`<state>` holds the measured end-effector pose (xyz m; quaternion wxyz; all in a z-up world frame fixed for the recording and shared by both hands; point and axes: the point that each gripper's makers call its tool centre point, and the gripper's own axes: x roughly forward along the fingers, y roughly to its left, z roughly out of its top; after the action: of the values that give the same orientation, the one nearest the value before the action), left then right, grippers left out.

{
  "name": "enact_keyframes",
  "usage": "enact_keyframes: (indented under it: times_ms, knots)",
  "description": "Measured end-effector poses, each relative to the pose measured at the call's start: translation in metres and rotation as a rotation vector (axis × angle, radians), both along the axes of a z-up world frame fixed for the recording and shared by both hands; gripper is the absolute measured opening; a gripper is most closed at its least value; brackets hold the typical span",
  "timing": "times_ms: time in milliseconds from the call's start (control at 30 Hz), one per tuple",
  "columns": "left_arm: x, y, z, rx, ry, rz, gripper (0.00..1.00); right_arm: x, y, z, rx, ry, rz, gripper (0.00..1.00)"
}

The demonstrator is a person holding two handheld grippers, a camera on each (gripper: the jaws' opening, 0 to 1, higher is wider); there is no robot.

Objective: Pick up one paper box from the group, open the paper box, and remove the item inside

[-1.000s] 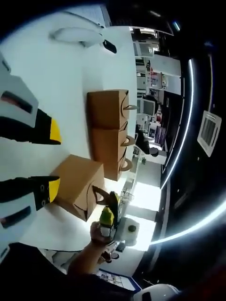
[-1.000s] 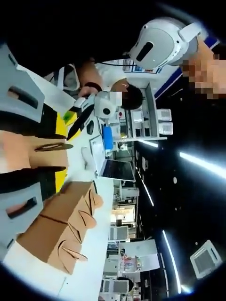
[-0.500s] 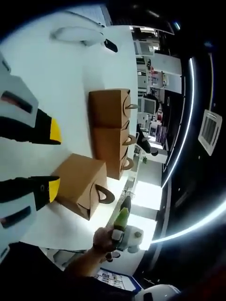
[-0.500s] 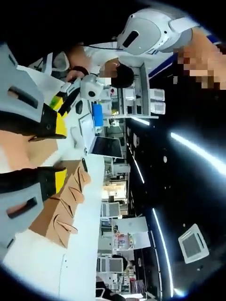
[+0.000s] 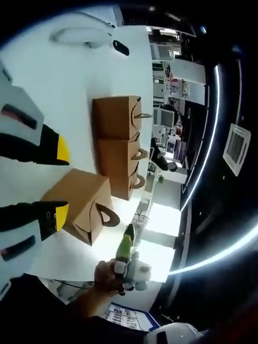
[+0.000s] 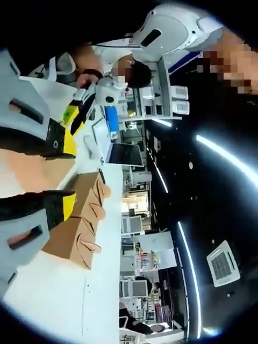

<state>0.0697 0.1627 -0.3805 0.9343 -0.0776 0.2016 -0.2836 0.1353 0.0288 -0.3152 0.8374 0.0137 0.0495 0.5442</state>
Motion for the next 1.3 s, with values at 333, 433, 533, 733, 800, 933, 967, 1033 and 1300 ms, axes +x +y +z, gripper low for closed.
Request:
enact_keyframes:
  times_ms: [333, 433, 533, 733, 800, 933, 967, 1033, 1300]
  knots:
    - [-0.004, 0.001, -0.003, 0.038, 0.000, -0.008, 0.29, 0.000, -0.001, -0.011, -0.035, -0.009, -0.001, 0.25]
    - [-0.004, 0.005, 0.001, 0.048, -0.007, -0.013, 0.29, 0.000, -0.003, -0.016, -0.045, -0.009, -0.016, 0.25]
    - [-0.002, 0.008, 0.008, 0.056, -0.025, -0.013, 0.29, -0.001, -0.003, -0.014, -0.034, -0.005, -0.020, 0.25]
    - [-0.005, -0.004, 0.030, 0.020, -0.102, -0.079, 0.29, -0.007, -0.005, -0.010, -0.033, -0.027, -0.030, 0.25]
    - [-0.006, -0.007, 0.034, 0.021, -0.110, -0.112, 0.28, -0.008, -0.007, -0.010, -0.034, -0.031, -0.035, 0.25]
    - [-0.006, -0.014, 0.039, 0.057, -0.135, -0.198, 0.28, -0.009, -0.014, -0.012, -0.032, -0.031, -0.059, 0.25]
    - [-0.007, -0.017, 0.042, 0.051, -0.143, -0.223, 0.28, -0.009, -0.016, -0.012, -0.031, -0.036, -0.068, 0.25]
    - [-0.006, -0.021, 0.047, 0.050, -0.152, -0.257, 0.28, -0.011, -0.017, -0.011, -0.032, -0.042, -0.068, 0.25]
    - [0.005, -0.031, 0.041, 0.125, -0.130, -0.345, 0.28, -0.018, -0.016, -0.013, -0.044, -0.058, -0.057, 0.25]
